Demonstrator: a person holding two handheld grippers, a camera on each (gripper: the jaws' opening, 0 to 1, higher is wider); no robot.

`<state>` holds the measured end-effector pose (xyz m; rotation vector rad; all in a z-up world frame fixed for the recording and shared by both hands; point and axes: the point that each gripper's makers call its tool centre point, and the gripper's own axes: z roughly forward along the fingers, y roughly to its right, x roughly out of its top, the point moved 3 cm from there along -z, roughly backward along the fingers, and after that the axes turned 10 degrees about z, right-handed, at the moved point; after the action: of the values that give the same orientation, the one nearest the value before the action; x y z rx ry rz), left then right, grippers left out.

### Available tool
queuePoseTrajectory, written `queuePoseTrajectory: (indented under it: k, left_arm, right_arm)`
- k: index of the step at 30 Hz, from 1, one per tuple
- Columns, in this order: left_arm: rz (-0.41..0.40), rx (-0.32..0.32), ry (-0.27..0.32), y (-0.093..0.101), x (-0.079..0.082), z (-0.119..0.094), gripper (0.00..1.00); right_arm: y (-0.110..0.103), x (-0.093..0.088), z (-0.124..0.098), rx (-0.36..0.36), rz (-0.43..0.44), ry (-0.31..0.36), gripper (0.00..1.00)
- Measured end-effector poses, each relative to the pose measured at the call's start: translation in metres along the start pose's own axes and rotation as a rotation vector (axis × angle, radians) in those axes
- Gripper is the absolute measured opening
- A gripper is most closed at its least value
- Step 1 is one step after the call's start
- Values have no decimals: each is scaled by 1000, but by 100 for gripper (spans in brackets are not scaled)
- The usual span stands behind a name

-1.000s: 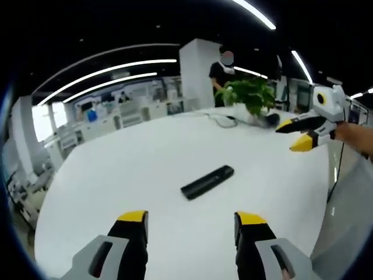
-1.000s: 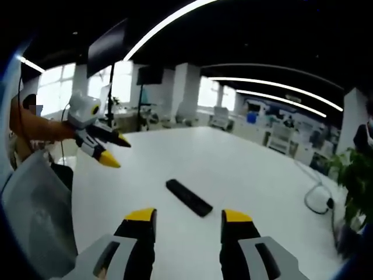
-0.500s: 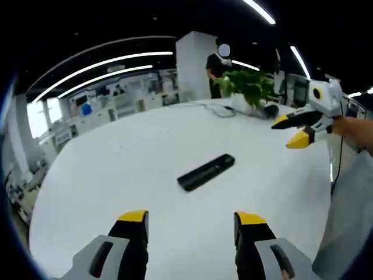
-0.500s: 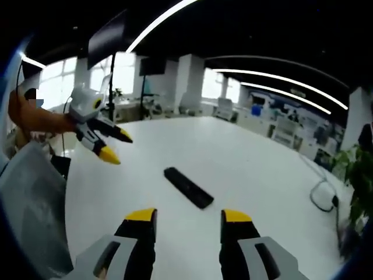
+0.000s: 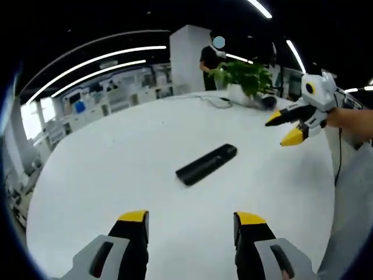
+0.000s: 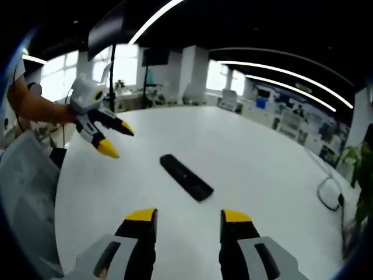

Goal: Press the specified remote control buttons in sequence, fully releasing each button before pressing the next.

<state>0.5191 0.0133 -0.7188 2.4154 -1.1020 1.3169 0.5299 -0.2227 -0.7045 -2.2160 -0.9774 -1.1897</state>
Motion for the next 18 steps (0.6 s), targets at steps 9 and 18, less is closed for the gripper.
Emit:
queuePoseTrajectory:
  k: [9,18]
  left_arm:
    - [37,-20,-21,-5,-2,13,59]
    - [55,-39,-31,-10,-2,23,59]
  right_arm:
    - [11,-9,13,15,16,-43,40]
    - [18,-15,23,29,15,-74,40]
